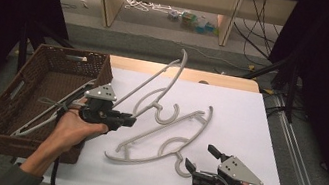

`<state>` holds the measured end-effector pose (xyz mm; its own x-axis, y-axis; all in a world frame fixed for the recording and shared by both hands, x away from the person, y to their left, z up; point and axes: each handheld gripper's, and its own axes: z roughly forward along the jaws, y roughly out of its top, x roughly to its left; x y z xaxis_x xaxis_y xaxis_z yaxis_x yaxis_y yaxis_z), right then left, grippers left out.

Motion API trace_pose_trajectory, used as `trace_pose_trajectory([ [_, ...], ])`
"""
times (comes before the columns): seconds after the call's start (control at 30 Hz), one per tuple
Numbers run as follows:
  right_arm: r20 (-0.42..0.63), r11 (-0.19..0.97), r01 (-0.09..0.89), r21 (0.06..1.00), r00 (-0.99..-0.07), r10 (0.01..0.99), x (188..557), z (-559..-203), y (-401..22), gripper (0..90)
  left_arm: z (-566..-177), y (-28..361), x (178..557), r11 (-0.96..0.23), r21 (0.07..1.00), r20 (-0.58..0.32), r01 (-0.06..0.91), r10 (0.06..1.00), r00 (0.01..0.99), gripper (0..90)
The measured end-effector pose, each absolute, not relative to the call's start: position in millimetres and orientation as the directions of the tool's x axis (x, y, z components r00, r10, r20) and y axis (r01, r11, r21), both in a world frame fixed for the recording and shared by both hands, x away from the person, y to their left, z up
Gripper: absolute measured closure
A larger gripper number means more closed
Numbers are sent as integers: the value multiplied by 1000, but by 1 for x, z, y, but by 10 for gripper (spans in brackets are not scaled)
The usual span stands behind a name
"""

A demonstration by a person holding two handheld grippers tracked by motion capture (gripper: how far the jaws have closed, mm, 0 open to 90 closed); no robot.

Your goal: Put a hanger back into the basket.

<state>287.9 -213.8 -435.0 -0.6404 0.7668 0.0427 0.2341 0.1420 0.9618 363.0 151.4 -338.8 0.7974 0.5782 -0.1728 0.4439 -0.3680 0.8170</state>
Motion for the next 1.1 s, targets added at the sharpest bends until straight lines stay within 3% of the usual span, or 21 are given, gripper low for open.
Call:
trace_pose_trajectory([
  [0.4,41,145,236,961,-640,767,288,-436,-214,162,-312,214,368,-382,816,-73,434,677,732,812],
  [0.67,41,145,237,961,-637,770,289,-436,-214,162,-317,249,371,-371,810,-49,455,729,682,813],
  [1.1,36,156,243,958,-636,771,289,-436,-215,162,-330,296,369,-400,788,-26,467,738,675,813],
])
